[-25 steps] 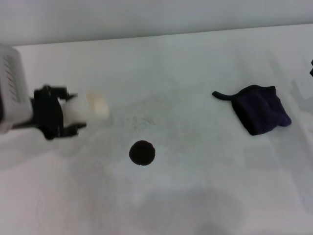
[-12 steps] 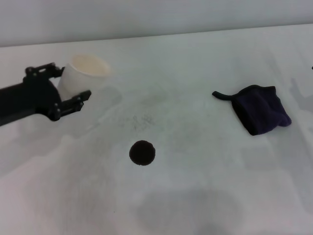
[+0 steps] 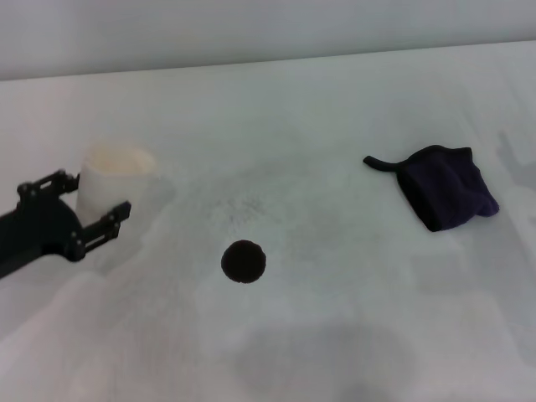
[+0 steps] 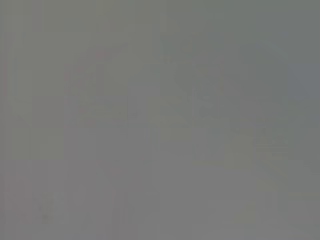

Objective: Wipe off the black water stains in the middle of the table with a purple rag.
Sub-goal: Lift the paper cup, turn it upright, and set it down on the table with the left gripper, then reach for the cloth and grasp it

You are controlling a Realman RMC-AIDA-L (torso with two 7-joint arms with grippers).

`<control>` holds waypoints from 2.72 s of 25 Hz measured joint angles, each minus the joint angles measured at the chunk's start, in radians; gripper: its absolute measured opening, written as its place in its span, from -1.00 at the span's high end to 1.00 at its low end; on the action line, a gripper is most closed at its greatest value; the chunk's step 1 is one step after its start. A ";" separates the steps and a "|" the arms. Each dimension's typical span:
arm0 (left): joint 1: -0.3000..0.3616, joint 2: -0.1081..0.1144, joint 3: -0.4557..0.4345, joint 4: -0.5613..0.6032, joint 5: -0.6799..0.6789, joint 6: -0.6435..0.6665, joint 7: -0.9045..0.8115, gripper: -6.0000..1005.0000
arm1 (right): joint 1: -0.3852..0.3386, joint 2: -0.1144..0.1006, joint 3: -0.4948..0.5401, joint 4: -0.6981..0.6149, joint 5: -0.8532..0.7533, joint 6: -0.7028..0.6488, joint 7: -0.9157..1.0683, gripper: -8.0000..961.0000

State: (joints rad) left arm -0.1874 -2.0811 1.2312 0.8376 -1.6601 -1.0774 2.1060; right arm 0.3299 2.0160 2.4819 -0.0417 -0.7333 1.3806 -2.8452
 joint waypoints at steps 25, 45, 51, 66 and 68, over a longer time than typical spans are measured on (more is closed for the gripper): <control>-0.001 0.006 -0.002 -0.269 -0.123 0.007 0.197 -0.31 | -0.005 0.000 0.000 -0.001 0.000 0.025 0.007 -0.81; 0.015 0.002 -0.003 -0.286 -0.221 0.021 0.317 -0.69 | -0.002 0.000 0.000 0.000 0.000 0.026 0.009 -0.79; 0.005 0.007 -0.003 -0.309 -0.221 0.026 0.318 -0.74 | 0.002 0.000 0.000 0.000 0.000 0.026 0.009 -0.76; 0.048 0.006 -0.004 -0.317 -0.227 0.040 0.334 -0.77 | 0.018 0.000 0.000 0.008 0.000 0.013 0.000 -0.71; 0.060 0.005 -0.004 -0.319 -0.235 0.035 0.335 -0.77 | 0.020 0.000 -0.004 0.016 0.000 0.008 -0.001 -0.70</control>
State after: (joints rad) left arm -0.1275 -2.0760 1.2271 0.5188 -1.8946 -1.0424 2.4406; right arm 0.3496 2.0156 2.4781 -0.0255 -0.7334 1.3884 -2.8461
